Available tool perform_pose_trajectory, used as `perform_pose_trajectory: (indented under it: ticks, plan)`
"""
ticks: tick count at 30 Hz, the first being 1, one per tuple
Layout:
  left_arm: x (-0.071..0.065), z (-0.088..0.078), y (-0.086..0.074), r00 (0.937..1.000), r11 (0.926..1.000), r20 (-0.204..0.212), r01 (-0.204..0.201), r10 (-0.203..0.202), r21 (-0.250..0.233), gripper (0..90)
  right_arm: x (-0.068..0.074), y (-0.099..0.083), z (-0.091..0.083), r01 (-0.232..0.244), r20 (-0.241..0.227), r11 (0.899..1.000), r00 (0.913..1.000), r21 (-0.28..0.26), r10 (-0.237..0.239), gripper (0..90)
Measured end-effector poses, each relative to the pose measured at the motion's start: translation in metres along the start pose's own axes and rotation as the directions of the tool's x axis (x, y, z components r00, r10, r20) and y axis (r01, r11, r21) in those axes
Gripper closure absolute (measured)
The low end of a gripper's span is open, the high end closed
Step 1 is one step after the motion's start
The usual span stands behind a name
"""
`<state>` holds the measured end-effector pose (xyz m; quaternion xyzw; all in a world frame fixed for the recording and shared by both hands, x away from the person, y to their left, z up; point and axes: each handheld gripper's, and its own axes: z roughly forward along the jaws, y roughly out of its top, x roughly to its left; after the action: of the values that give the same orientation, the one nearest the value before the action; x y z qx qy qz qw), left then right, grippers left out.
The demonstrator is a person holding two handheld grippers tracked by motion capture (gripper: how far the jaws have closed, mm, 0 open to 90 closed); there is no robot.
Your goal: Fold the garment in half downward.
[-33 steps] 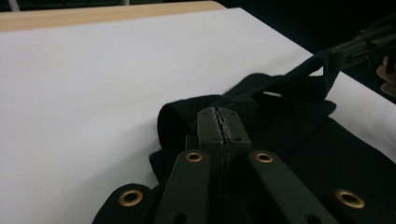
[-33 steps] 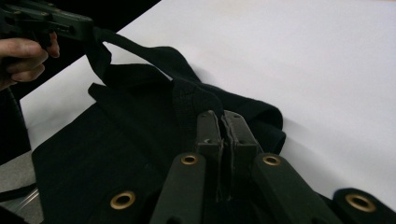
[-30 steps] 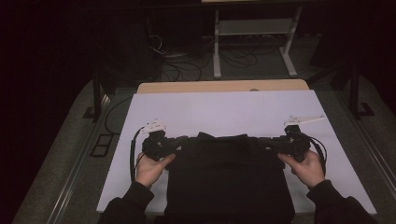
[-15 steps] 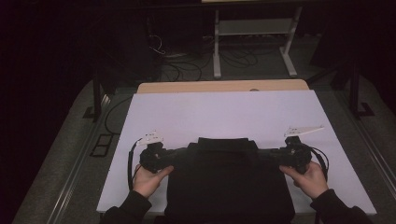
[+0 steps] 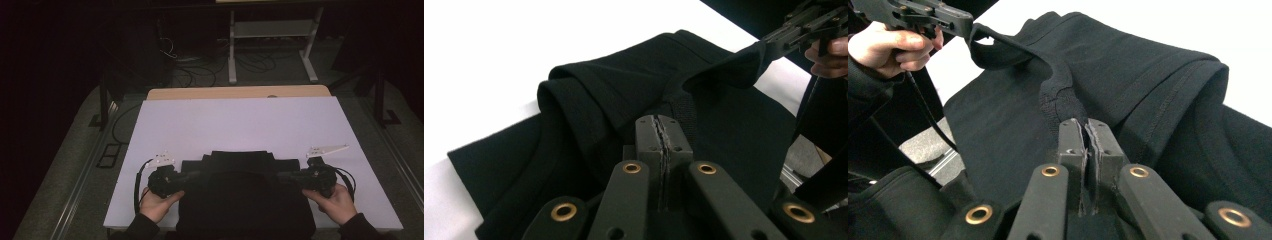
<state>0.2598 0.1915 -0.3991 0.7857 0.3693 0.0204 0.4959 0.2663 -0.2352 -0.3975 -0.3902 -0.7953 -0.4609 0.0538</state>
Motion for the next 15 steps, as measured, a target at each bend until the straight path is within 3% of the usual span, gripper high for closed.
perform_pose_trajectory:
  ticks: [15]
  plan:
    - [-0.013, -0.003, -0.012, 0.9990, 0.9984, 0.032, -0.032, 0.031, 0.047, 88.1, 0.011, -0.011, 0.004, -0.001, -0.032, 0.998, 0.9995, 0.058, 0.003, 84.8]
